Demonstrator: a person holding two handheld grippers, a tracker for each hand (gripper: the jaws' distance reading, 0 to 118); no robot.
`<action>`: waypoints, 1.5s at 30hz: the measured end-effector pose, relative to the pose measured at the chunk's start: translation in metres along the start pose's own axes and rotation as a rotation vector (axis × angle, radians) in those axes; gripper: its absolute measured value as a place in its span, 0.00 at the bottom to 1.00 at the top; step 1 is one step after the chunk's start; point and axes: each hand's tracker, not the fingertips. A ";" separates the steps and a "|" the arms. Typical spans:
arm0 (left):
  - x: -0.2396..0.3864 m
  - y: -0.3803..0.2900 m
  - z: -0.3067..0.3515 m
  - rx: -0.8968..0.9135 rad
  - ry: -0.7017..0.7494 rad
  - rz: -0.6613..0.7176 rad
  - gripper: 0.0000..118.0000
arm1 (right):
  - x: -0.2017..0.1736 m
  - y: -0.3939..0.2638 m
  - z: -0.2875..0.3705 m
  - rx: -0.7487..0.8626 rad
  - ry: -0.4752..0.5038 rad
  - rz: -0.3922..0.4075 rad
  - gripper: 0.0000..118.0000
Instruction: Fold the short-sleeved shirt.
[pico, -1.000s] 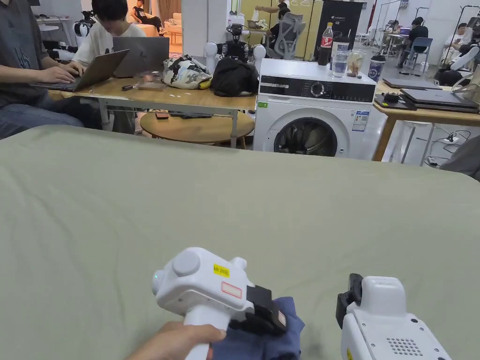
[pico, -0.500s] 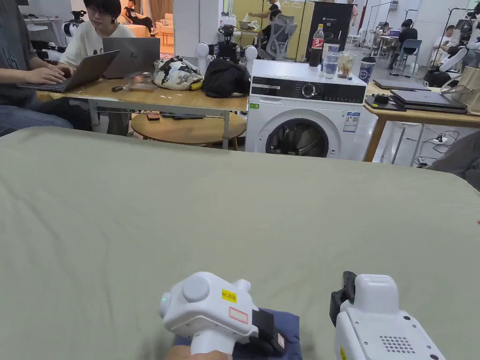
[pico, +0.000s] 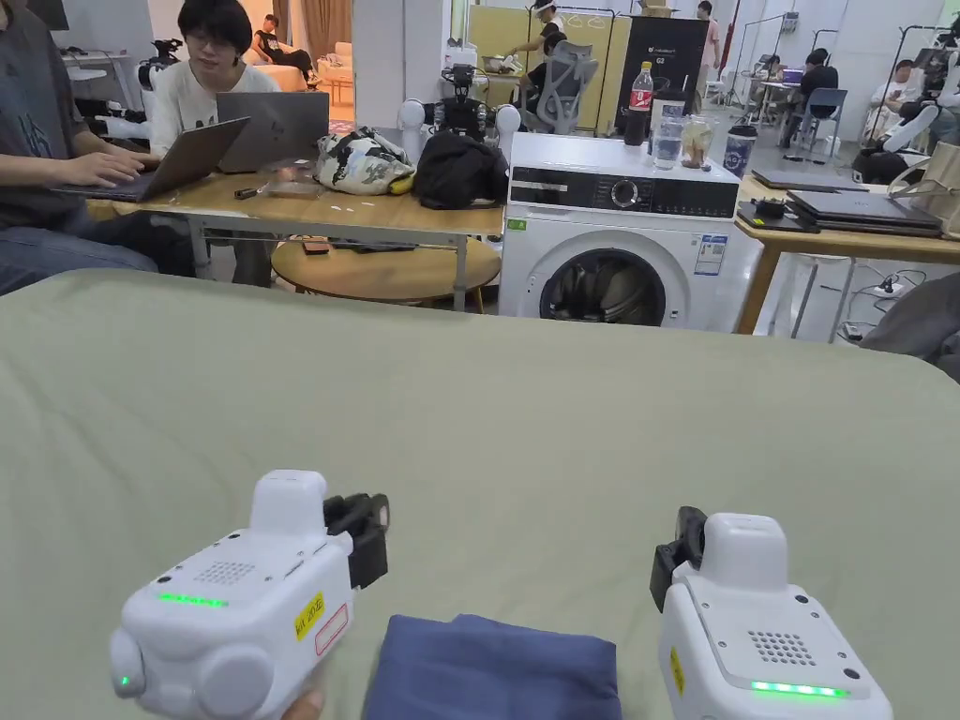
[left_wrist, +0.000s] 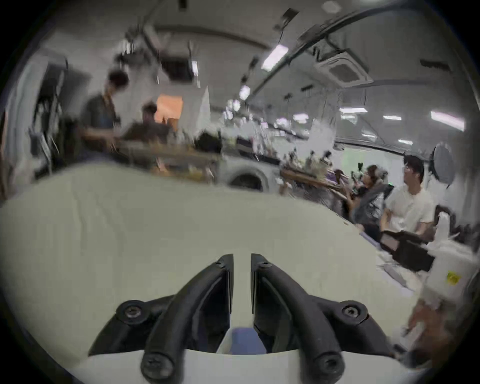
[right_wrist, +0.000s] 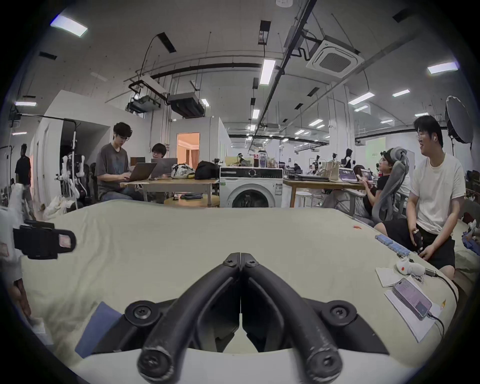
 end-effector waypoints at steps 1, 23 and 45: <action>0.003 -0.003 0.005 0.033 0.035 -0.043 0.07 | -0.002 0.002 0.000 0.010 -0.001 0.000 0.00; -0.008 -0.009 0.037 0.188 0.271 -0.138 0.00 | -0.031 -0.031 0.031 -0.207 0.117 0.053 0.00; -0.103 -0.012 -0.046 -0.734 -0.275 0.332 0.52 | -0.032 -0.081 -0.014 -0.642 0.182 0.042 0.00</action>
